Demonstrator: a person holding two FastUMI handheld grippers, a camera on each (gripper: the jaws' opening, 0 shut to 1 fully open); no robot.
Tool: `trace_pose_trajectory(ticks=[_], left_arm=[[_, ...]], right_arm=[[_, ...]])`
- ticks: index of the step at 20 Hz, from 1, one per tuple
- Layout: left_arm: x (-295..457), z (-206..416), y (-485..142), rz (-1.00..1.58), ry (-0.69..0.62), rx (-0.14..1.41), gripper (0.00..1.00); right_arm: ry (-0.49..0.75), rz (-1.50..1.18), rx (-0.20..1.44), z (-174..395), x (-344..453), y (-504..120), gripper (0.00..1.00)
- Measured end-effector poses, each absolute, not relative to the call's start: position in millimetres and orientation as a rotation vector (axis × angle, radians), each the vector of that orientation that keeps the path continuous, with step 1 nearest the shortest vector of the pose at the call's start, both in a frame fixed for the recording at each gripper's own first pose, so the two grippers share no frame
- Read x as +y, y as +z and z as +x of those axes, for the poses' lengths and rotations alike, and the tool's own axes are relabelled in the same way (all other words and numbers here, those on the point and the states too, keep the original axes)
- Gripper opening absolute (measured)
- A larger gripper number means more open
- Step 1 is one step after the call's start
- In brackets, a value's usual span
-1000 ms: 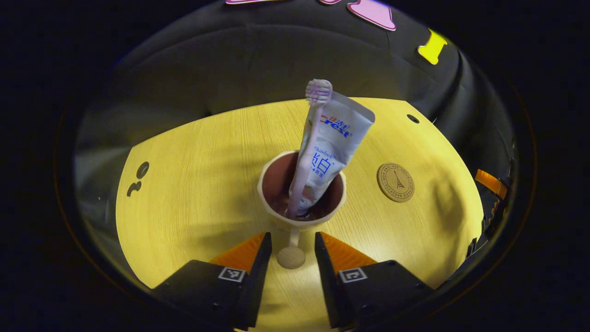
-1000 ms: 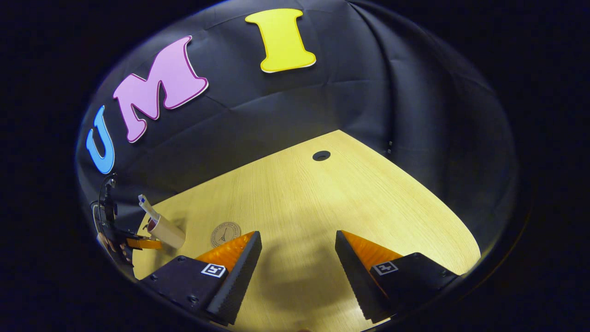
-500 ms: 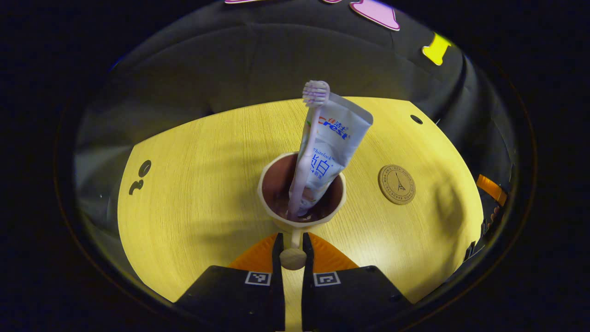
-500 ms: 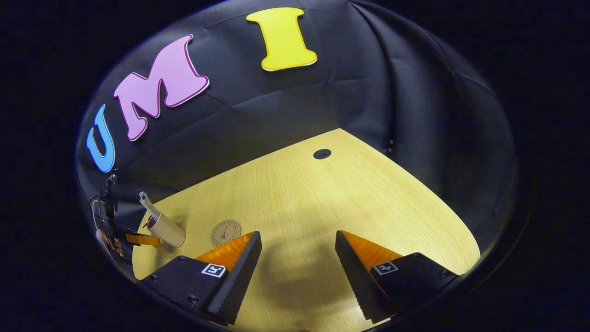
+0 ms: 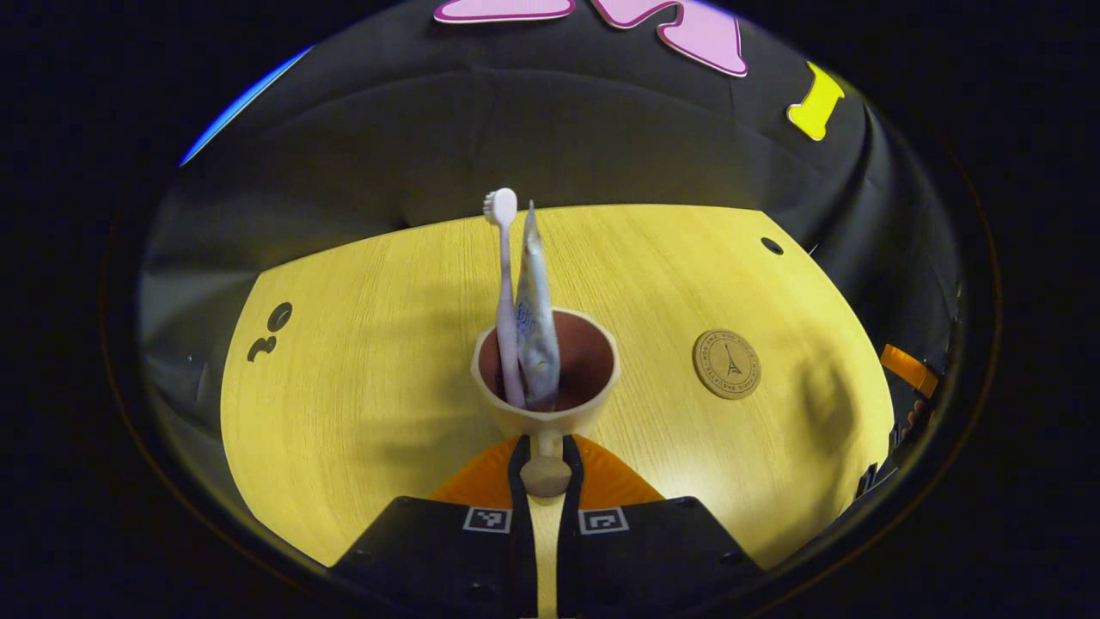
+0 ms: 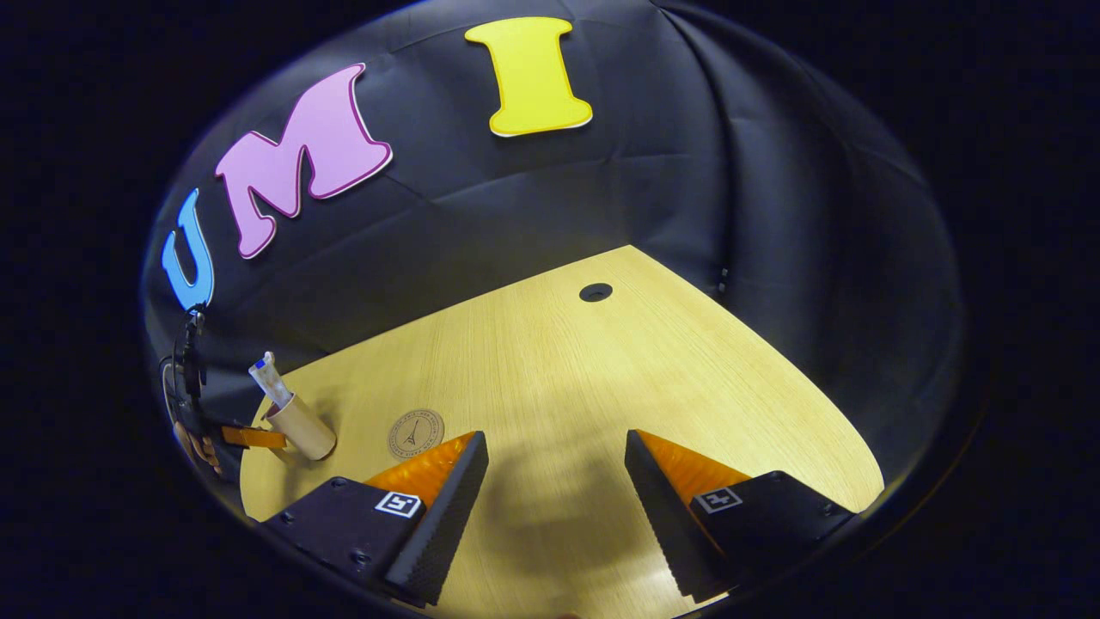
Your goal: Put the toothbrush and toothpaste on the desktop into the cup, then pick up the cup and place it on the coaster on the desktop.
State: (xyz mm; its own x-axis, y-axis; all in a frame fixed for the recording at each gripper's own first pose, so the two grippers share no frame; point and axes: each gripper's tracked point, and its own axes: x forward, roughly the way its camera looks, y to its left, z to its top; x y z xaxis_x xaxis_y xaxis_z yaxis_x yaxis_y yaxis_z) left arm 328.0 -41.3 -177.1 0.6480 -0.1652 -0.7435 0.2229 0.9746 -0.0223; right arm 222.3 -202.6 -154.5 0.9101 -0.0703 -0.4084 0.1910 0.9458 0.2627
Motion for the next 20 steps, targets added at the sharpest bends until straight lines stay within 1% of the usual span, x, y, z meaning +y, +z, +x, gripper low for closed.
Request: trace_pose_trajectory(ticks=[4,5,6,10,14,20], left_arm=[[-42,328,-174,0.044,-0.217,0.802,0.12],[-44,328,-170,0.041,-0.217,0.783,0.16],[-46,329,-167,0.038,-0.223,0.771,0.11],[-54,324,-154,0.054,-0.232,0.737,0.11],[-86,323,-143,0.078,-0.285,0.716,0.11],[-152,331,-146,0.098,-0.388,0.708,0.11]], right_arm=[[-0.125,0.295,0.404,218,-198,-151,0.98],[-0.124,0.293,0.403,217,-198,-151,0.98],[-0.122,0.290,0.403,215,-198,-150,0.98],[-0.117,0.286,0.404,214,-198,-150,0.98],[-0.129,0.276,0.384,210,-209,-142,0.98],[-0.188,0.274,0.371,192,-244,-139,0.98]])
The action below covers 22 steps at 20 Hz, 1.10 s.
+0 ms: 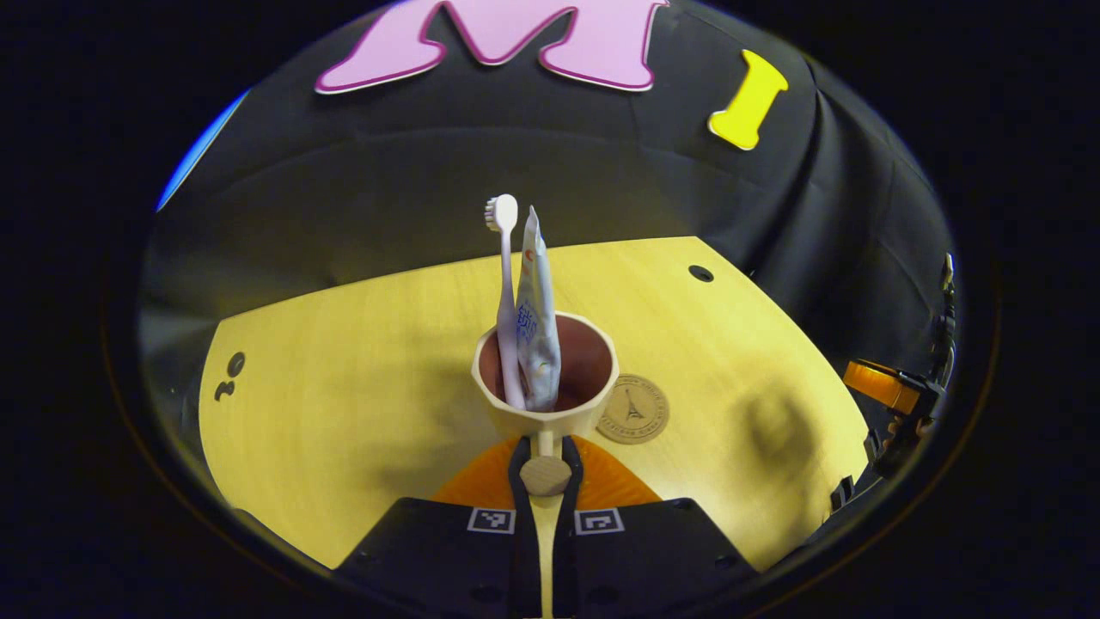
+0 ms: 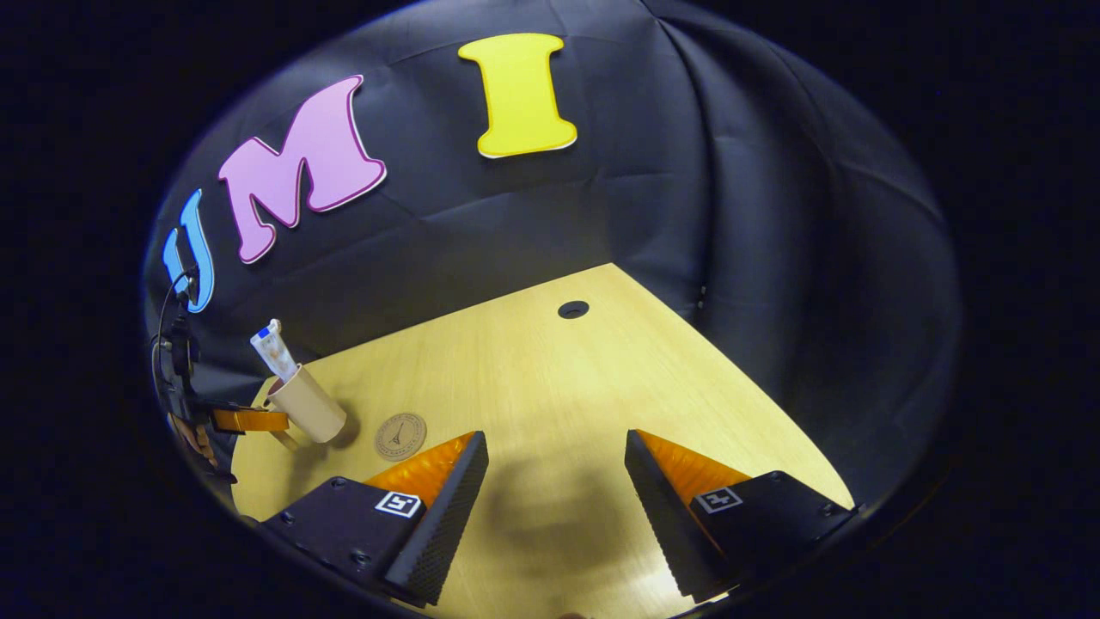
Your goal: Put the toothbrush and toothpaste on the desktop into the cup, then pick up the cup and place it on the coaster on the desktop.
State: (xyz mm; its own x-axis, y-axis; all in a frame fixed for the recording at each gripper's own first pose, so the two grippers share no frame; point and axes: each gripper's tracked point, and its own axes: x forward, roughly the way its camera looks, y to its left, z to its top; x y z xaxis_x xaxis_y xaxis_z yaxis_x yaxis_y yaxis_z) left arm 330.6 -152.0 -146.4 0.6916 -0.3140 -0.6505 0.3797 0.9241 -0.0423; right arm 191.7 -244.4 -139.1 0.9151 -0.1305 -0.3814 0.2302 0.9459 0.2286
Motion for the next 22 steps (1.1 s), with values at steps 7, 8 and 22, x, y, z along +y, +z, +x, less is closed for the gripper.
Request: trace_pose_trajectory(ticks=[7,8,22], left_arm=[[-215,341,-159,0.136,-0.484,0.707,0.11],[-221,342,-161,0.141,-0.491,0.709,0.11],[-240,339,-183,0.212,-0.490,0.690,0.15]], right_arm=[[-0.246,0.295,0.364,182,-269,-141,0.98],[-0.250,0.297,0.364,182,-271,-141,0.98],[-0.248,0.292,0.379,167,-265,-151,0.98]])
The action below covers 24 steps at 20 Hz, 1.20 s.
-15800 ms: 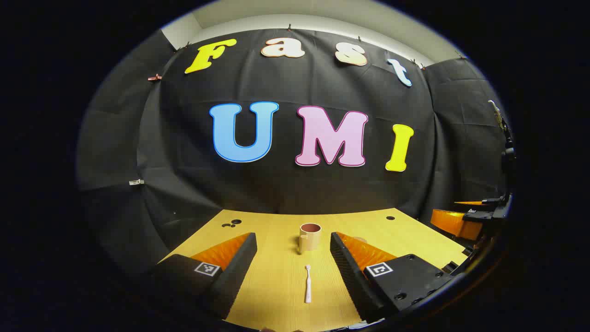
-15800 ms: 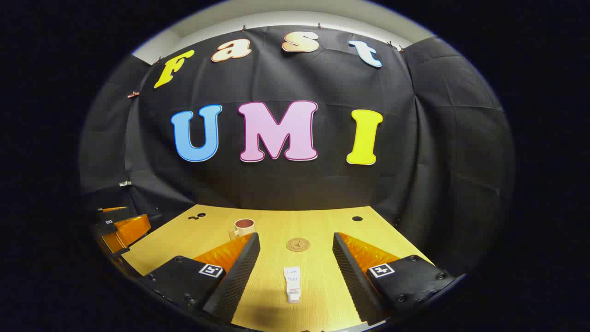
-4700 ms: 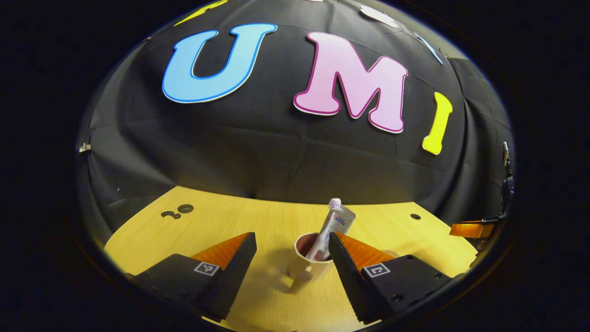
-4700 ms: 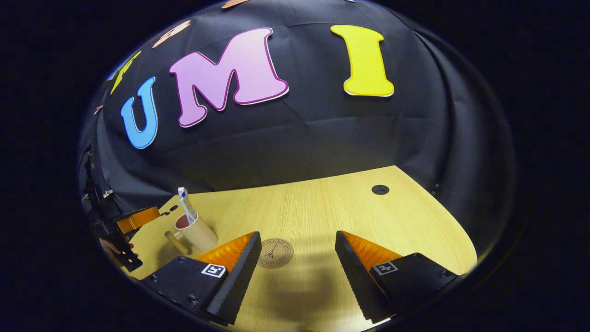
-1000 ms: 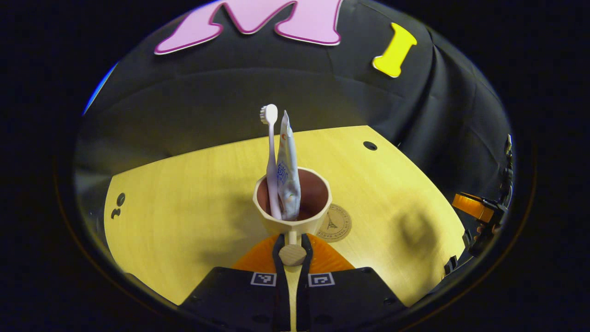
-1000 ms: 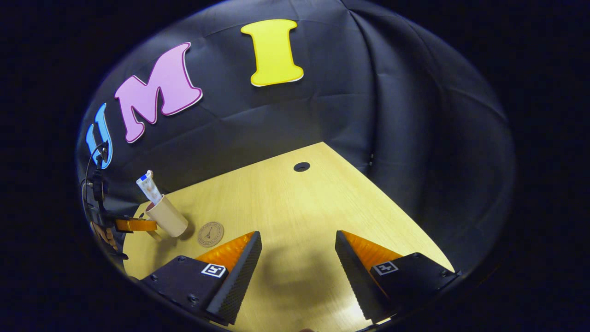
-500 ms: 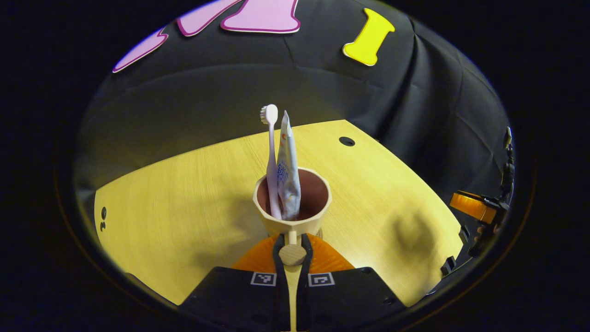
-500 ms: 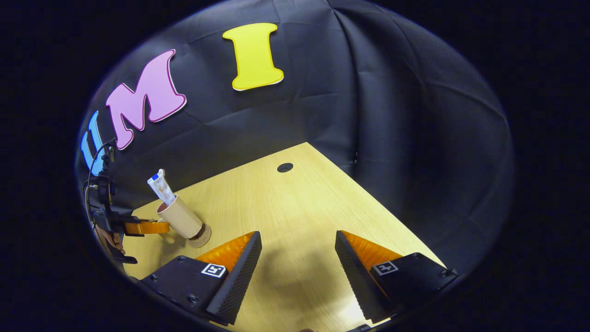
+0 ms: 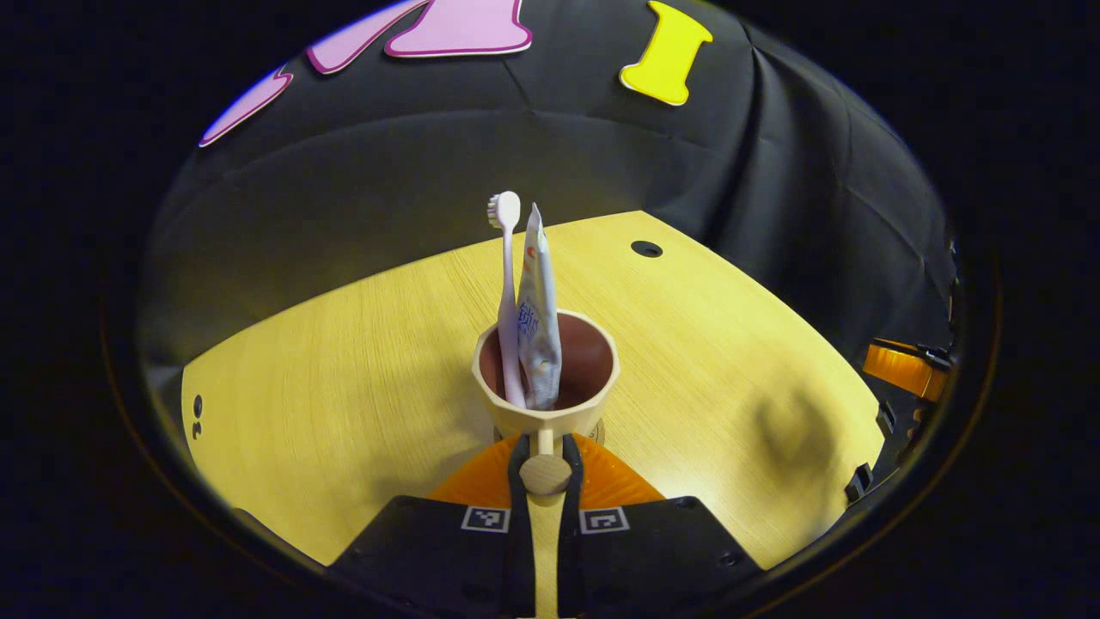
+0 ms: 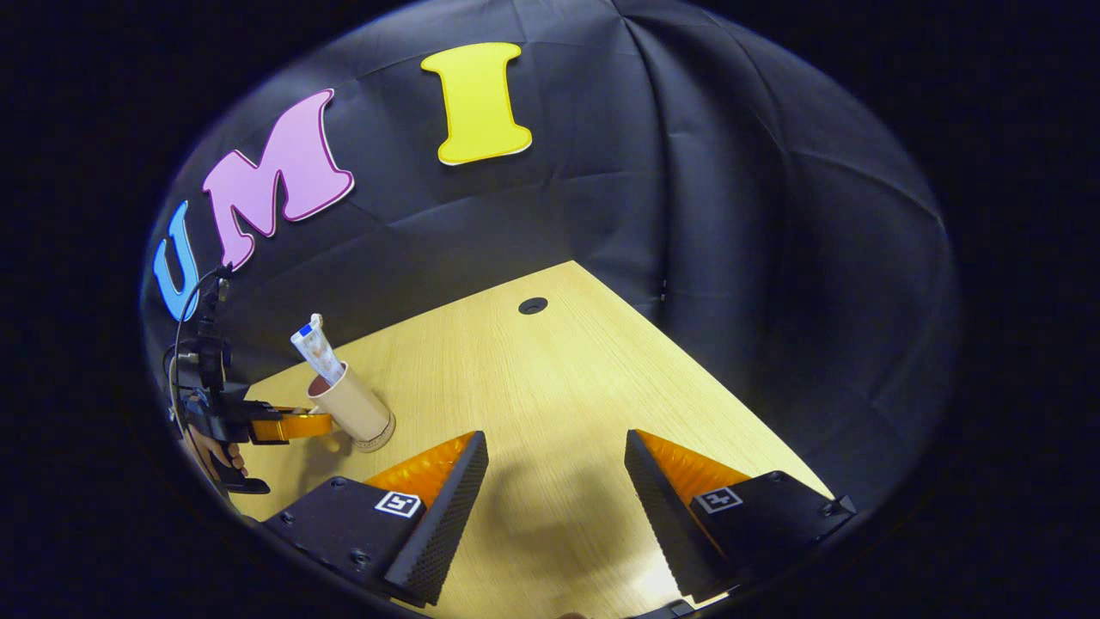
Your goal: Put the toothbrush and toothpaste on the desktop into the cup, then pick up the cup and place it on the coaster on the desktop.
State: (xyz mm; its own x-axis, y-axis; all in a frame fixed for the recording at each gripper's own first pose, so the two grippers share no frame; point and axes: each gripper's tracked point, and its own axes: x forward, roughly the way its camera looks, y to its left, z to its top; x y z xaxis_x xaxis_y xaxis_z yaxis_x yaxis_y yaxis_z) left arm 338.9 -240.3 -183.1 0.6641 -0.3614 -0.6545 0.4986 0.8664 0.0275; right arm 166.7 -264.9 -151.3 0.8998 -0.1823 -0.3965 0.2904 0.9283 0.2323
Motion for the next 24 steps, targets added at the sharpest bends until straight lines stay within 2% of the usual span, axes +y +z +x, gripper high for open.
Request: trace_pose_trajectory(ticks=[3,5,9,13,16,19,24], left_arm=[[-244,333,-183,0.188,-0.508,0.696,0.25],[-245,329,-180,0.164,-0.524,0.678,0.24],[-235,317,-157,0.149,-0.491,0.619,1.00],[-202,290,-112,0.214,-0.416,0.472,0.98],[-175,246,-67,0.169,-0.349,0.358,0.98],[-129,176,-21,0.077,-0.205,0.206,0.98],[-84,77,-4,0.013,-0.113,0.120,0.98]], right_arm=[[-0.253,0.286,0.379,161,-264,-152,0.98],[-0.252,0.282,0.375,158,-261,-151,0.98],[-0.233,0.264,0.363,152,-245,-141,0.98],[-0.214,0.241,0.318,140,-223,-115,0.98],[-0.194,0.223,0.282,124,-200,-93,0.98],[-0.139,0.196,0.253,86,-156,-72,0.98],[-0.052,0.135,0.184,34,-96,-54,0.98]])
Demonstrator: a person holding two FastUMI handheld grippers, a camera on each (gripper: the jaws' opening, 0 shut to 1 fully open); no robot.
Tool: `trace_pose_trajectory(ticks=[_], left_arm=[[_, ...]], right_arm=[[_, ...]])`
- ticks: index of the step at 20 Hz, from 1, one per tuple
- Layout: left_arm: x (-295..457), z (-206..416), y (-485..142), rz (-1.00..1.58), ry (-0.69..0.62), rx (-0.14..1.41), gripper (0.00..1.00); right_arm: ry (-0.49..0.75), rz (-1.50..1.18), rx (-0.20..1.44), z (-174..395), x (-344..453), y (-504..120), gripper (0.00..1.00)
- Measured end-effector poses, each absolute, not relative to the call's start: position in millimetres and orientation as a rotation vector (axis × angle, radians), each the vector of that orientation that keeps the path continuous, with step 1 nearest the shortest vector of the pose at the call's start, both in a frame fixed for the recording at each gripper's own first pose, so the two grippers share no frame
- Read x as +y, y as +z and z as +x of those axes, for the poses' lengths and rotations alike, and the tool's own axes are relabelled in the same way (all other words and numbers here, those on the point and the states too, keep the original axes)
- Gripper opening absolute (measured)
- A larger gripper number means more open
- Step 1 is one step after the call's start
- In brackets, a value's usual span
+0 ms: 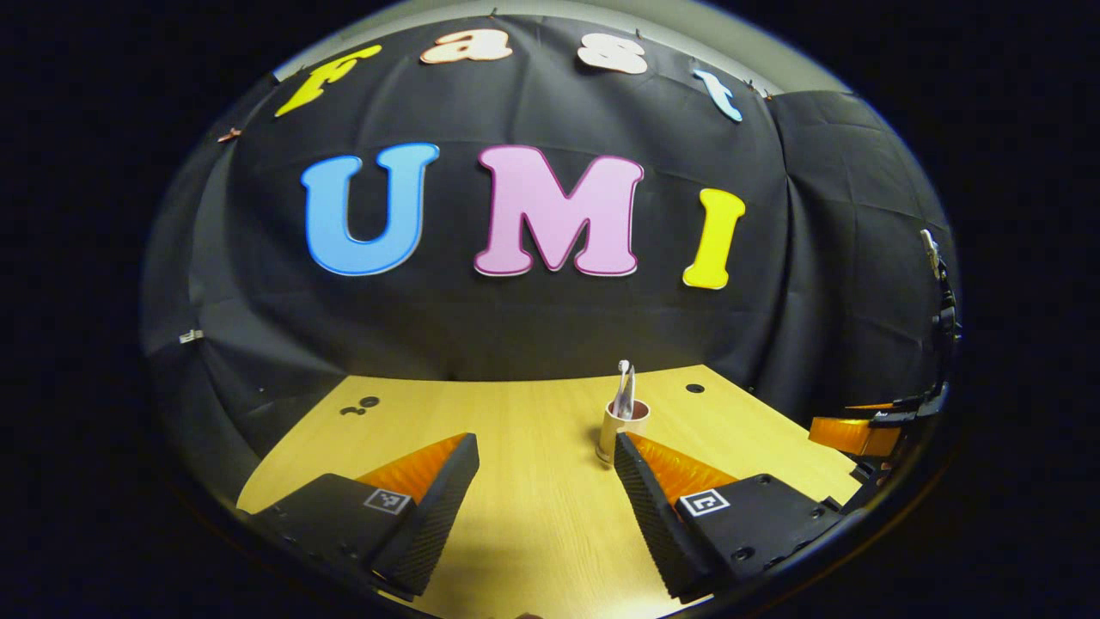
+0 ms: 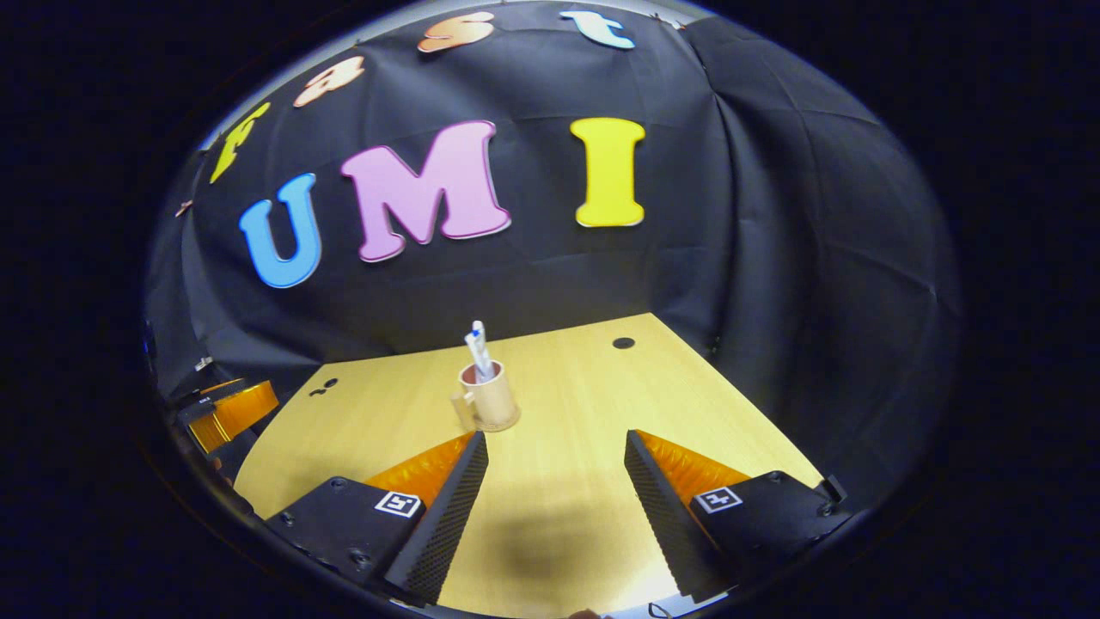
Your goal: Put the toothbrush and toothpaste on the desktop into the cup, then pick up the cup and place it on the coaster on the desktop.
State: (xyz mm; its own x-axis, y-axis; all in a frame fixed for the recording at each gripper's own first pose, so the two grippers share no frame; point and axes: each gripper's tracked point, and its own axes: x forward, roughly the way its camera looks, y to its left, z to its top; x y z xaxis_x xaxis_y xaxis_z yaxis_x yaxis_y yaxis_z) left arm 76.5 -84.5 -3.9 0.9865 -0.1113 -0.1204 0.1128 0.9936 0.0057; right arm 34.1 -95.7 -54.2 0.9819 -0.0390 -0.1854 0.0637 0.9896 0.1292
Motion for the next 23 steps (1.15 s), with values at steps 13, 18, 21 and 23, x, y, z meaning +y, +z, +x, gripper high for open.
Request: trace_pose_trajectory(ticks=[13,18,21,23], left_arm=[[-27,-74,6,-0.062,0.000,-0.033,0.97],[-27,-81,-5,-0.079,-0.006,-0.013,0.97],[-29,-76,-11,-0.124,-0.020,0.001,0.97],[-24,-73,-15,-0.125,-0.008,0.010,0.97]], right_arm=[[-0.080,0.149,-0.157,-80,-58,1,0.98],[-0.062,0.067,-0.171,-92,-41,-8,0.98],[-0.010,0.050,-0.150,-93,-22,-14,0.98],[0.002,0.029,-0.142,-92,-16,-17,0.98]])
